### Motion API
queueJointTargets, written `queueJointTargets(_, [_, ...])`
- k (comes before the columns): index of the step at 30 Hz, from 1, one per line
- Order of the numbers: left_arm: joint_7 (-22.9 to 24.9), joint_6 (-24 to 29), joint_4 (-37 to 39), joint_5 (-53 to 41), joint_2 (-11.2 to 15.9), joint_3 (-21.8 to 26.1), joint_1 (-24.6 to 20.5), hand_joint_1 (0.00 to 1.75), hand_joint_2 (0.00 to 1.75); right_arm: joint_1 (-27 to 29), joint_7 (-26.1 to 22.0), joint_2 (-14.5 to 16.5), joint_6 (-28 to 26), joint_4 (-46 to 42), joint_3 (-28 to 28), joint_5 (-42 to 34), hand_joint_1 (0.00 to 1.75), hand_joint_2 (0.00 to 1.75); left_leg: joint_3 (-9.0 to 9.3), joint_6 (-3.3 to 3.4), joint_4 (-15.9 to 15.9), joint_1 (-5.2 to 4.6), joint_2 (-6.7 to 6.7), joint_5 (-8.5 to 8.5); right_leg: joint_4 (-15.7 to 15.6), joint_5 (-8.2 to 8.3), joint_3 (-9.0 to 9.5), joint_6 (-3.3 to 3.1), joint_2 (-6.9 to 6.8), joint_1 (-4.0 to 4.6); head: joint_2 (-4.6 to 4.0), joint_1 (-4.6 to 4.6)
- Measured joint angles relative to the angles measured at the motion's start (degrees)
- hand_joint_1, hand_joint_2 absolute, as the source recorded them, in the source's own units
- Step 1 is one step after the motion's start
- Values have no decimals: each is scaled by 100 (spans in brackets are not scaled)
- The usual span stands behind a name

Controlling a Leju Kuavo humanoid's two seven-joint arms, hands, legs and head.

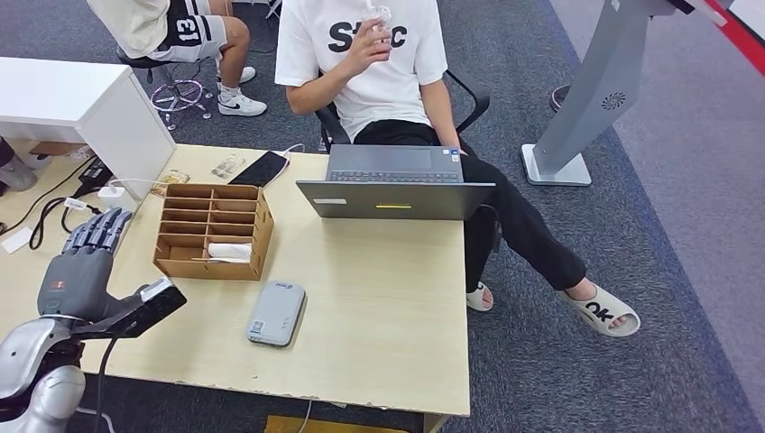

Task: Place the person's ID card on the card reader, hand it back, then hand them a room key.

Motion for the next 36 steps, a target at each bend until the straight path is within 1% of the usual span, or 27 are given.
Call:
queueJointTargets(9, [-13,44,810,-52,-232,-21,-458,0,175,-9,-2,0,43,0,14,105,0,175,-2,0,1,0,1,0,0,1,-2,0,1,0,0,0])
queueJointTargets(20, [-37,82,1208,-84,-378,-31,-631,0,175,-11,-7,0,46,0,19,120,0,175,-2,0,1,0,2,0,0,1,-4,0,2,0,0,0])
queueJointTargets(30, [-114,187,1823,-236,-572,-284,-1128,0,175,-25,-27,0,49,0,52,215,0,175,-4,2,3,-1,2,6,0,6,-4,2,2,-1,0,-1])
queueJointTargets(36, [-162,210,2001,-184,-702,-334,-1240,0,175,-33,-26,0,49,0,56,240,0,175,-5,3,3,-1,3,7,0,6,-6,2,5,0,0,0])
